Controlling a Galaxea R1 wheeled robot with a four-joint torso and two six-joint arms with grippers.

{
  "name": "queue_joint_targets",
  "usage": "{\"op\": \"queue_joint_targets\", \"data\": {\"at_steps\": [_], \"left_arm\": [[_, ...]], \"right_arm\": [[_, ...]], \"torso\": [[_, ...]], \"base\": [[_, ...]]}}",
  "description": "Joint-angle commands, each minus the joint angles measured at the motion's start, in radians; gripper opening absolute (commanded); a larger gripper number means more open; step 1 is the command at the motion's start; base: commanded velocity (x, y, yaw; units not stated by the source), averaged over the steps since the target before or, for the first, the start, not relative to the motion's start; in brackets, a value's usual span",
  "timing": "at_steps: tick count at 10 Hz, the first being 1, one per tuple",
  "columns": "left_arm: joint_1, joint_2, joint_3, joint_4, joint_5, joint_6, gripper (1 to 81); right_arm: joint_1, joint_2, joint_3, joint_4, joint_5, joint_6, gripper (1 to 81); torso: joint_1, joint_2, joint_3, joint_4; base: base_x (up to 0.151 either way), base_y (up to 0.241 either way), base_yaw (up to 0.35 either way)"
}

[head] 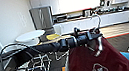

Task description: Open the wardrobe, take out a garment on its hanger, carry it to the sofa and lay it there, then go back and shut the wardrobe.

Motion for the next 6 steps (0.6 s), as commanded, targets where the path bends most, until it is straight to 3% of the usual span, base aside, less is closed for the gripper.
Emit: {"op": "queue_joint_targets", "data": {"at_steps": [1, 6], "left_arm": [[-0.19, 0.001, 0.012, 0.02, -0.073, 0.027, 1.0], [-0.19, 0.001, 0.015, 0.02, -0.073, 0.027, 1.0]], "right_arm": [[0.043, 0.006, 0.006, 0.012, -0.046, 0.002, 81.1], [0.04, 0.006, 0.006, 0.012, -0.046, 0.002, 81.1]], "torso": [[0.0, 0.0, 0.0, 0.0], [0.0, 0.0, 0.0, 0.0]], "base": [[0.0, 0.0, -0.209], [0.0, 0.0, -0.21]]}}
